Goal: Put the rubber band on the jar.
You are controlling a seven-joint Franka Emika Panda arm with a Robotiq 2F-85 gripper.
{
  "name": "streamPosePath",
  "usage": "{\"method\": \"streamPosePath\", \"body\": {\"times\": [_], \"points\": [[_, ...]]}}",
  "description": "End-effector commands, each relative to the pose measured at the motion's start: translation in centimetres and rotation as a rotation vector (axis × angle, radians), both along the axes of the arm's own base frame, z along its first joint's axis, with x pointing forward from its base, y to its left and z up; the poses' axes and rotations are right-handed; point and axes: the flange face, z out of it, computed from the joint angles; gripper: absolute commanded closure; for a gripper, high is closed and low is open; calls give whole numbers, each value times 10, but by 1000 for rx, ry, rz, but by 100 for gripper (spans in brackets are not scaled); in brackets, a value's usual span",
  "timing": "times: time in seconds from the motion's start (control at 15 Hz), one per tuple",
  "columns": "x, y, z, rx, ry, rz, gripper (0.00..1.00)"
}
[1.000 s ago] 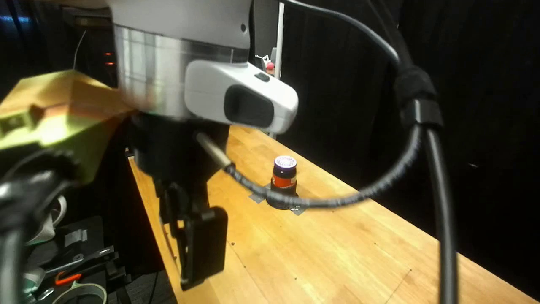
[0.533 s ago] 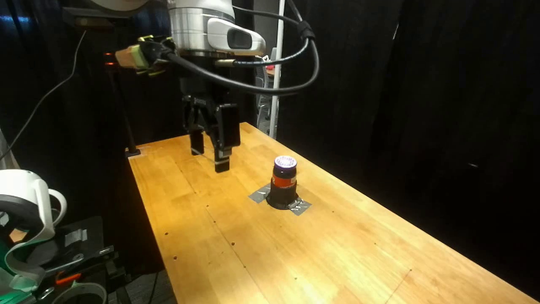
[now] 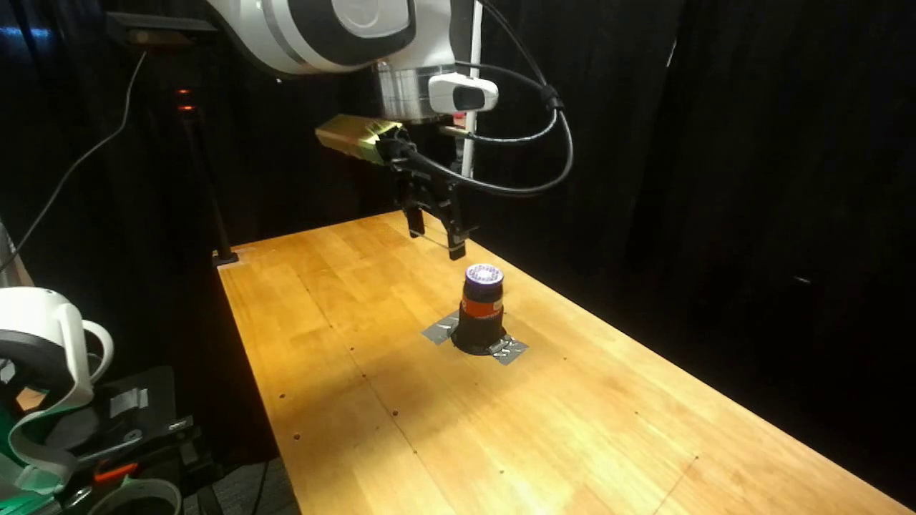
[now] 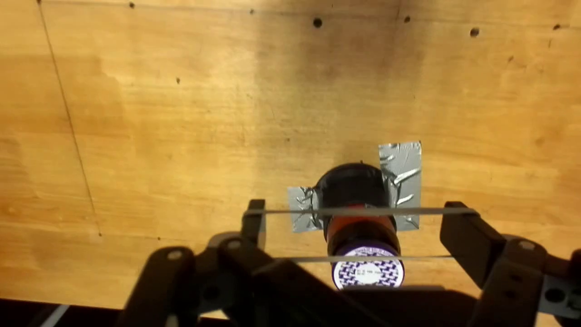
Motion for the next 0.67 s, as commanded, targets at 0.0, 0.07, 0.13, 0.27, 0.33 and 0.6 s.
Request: {"method": "streamPosePath", "body": {"times": [0.0, 0.07, 0.13, 0.27, 0.33, 0.6], "points": [[46, 14, -18, 49, -59, 13, 0], [56, 18, -25, 57, -56, 20, 0], [63, 20, -31, 65, -52, 25, 0], [78, 28, -39, 80, -34, 37, 0], [86, 32, -42, 87, -24, 50, 0], [112, 42, -53, 76, 5, 110, 0]]}}
